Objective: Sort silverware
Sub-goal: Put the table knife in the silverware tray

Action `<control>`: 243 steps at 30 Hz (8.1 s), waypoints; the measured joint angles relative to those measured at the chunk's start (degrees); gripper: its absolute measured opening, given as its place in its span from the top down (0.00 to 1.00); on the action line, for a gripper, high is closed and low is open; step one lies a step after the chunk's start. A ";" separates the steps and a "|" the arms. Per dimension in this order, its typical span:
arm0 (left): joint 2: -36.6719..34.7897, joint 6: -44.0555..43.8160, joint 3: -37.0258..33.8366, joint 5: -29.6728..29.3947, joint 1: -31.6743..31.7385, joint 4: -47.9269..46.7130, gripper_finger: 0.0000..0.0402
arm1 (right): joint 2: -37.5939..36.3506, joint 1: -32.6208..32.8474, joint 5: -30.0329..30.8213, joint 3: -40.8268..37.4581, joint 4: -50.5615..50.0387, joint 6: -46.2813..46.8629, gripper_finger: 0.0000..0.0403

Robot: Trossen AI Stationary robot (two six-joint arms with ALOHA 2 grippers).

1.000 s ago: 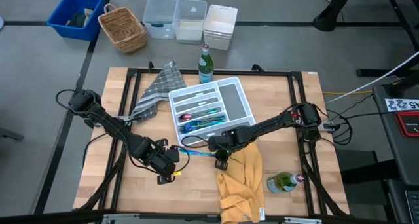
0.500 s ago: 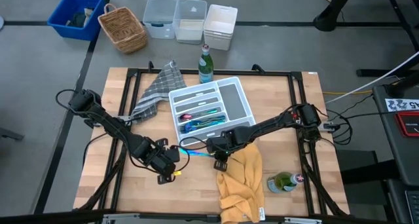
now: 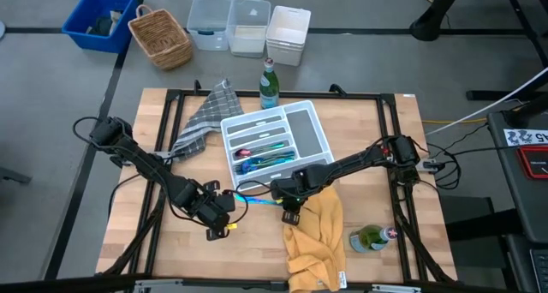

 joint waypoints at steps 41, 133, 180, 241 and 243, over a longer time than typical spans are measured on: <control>0.07 0.01 0.02 -2.55 0.00 -0.13 0.99 | 3.26 2.60 11.31 0.32 -1.32 -4.74 0.57; 8.85 18.73 0.02 -4.54 6.75 21.54 1.00 | 3.56 2.51 6.62 6.60 -5.37 -4.56 0.82; -1.92 2.79 -15.15 -17.26 2.50 35.07 0.70 | 3.56 2.51 6.17 6.60 -5.48 -4.56 0.82; 19.03 28.55 -15.06 -8.44 12.37 63.02 0.61 | 3.56 2.51 6.18 6.60 -5.46 -4.54 0.82; 19.46 28.65 -15.00 -8.45 12.37 63.17 0.61 | 3.56 2.53 6.18 6.60 -5.46 -4.54 0.82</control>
